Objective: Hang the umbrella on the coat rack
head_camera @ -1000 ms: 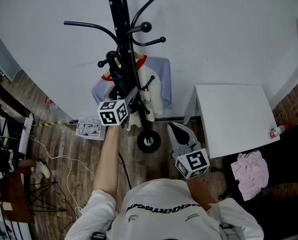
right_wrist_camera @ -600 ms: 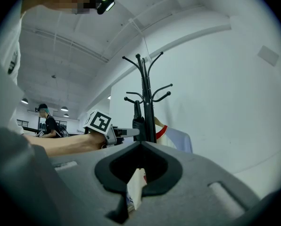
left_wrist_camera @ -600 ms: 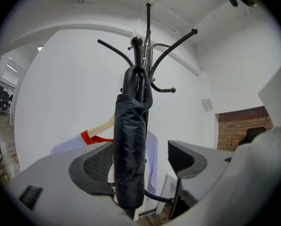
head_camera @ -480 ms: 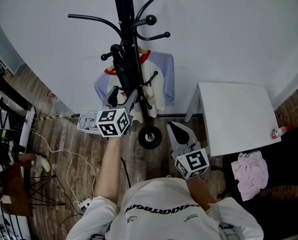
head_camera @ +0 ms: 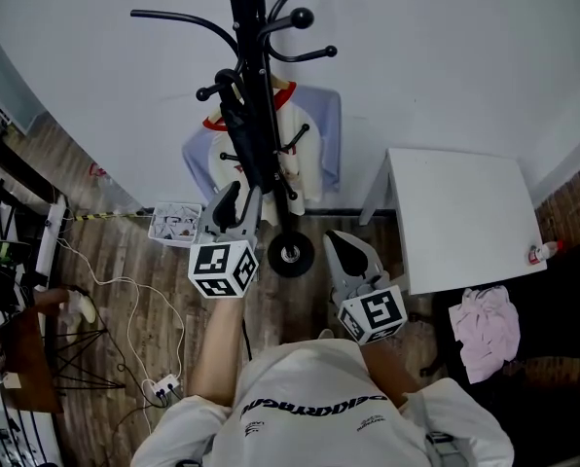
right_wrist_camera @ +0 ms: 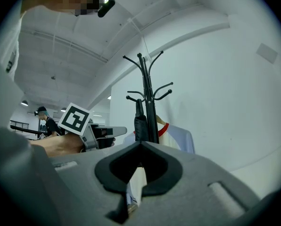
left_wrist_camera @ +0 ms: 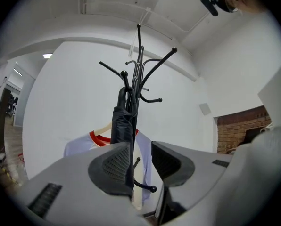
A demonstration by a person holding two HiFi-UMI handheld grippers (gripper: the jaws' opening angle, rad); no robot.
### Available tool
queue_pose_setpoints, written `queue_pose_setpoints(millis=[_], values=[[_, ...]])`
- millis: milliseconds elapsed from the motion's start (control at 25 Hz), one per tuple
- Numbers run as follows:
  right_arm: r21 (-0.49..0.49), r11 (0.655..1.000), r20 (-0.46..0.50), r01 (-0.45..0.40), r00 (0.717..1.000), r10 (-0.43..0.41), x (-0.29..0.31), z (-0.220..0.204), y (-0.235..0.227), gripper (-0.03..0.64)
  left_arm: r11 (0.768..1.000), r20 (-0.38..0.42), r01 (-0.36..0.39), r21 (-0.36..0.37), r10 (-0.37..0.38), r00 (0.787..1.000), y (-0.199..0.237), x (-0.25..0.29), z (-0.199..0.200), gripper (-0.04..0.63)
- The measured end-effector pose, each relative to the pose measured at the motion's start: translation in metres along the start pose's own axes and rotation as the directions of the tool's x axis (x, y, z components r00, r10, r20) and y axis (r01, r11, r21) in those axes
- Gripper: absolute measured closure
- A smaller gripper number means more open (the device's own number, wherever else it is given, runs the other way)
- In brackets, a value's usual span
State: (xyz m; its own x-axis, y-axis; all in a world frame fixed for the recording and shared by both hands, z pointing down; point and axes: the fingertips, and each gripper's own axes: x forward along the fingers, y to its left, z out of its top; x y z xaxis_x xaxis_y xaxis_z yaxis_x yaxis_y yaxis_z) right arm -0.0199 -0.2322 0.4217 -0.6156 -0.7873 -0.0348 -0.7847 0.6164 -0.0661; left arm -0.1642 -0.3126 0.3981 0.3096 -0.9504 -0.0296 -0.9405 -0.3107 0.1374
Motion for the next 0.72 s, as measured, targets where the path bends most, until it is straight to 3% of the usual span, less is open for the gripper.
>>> queue_pose_setpoints(millis=[320, 720], values=[[0.0, 1.0, 0.004, 0.014, 1.0, -0.014, -0.006, -0.001, 0.004, 0.62, 0.999, 0.026, 0.019, 0.028, -0.02, 0.999, -0.027, -0.027, -0.009, 0.597], [0.011, 1.0, -0.007, 0.015, 1.0, -0.015, -0.008, -0.004, 0.008, 0.62, 1.0, 0.015, 0.007, 0.016, -0.007, 1.0, -0.039, -0.052, -0.027, 0.597]])
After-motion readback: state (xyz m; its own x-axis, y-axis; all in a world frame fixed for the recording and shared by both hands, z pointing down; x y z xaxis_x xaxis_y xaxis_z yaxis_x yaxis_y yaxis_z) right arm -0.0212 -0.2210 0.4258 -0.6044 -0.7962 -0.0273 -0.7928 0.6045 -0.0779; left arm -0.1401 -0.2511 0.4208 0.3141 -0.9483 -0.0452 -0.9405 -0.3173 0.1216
